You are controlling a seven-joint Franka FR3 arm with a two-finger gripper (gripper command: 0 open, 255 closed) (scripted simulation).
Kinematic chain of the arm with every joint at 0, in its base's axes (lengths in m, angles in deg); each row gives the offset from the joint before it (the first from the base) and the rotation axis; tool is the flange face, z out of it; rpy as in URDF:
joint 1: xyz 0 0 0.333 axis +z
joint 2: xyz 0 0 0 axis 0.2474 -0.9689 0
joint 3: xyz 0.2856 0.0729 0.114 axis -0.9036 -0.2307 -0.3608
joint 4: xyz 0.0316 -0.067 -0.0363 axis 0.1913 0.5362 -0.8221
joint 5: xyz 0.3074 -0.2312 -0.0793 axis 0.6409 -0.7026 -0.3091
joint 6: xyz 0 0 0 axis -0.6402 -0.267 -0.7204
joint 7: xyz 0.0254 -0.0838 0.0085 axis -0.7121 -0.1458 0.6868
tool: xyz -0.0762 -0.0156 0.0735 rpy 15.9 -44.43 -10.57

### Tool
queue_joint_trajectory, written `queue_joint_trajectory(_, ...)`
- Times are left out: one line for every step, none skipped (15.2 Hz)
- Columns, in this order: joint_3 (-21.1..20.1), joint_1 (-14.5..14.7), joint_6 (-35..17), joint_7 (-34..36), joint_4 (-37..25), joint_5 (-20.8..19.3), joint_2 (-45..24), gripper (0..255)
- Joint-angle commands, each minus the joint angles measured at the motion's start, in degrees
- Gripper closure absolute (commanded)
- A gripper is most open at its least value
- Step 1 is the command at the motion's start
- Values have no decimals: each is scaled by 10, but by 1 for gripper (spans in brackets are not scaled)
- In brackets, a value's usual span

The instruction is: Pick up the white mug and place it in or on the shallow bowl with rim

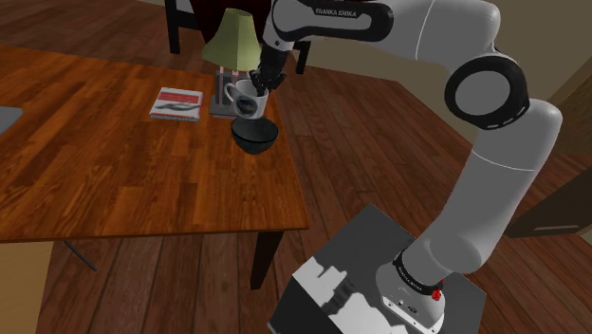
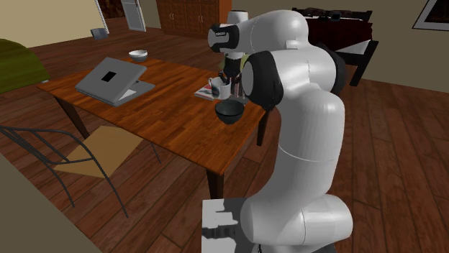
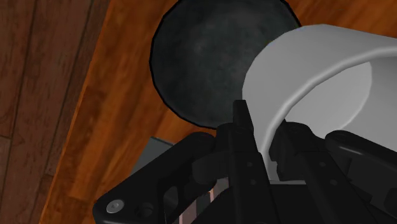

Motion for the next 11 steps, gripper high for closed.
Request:
queue_joint_trajectory(7,-11,14,-20,-41,0,-28,255)
queue_joint_trajectory(12,-19,26,-32,-73,0,-48,255)
queue_joint_trajectory(11,-19,18,-33,-64,0,-48,255)
queue_joint_trajectory(11,-19,10,-33,-56,0,-48,255)
queue_joint_trajectory(11,-19,3,-33,-49,0,-48,255)
queue_joint_trajectory(11,-20,-5,-34,-41,0,-48,255)
queue_joint_trajectory(11,-20,-13,-34,-34,0,-48,255)
queue_joint_trajectory(12,-20,-20,-34,-26,0,-48,255)
queue_joint_trajectory(12,-20,-27,-35,-20,0,-49,255)
queue_joint_trajectory(12,-20,-35,-35,-13,0,-50,255)
queue_joint_trajectory(12,-20,-42,-35,-6,0,-50,255)
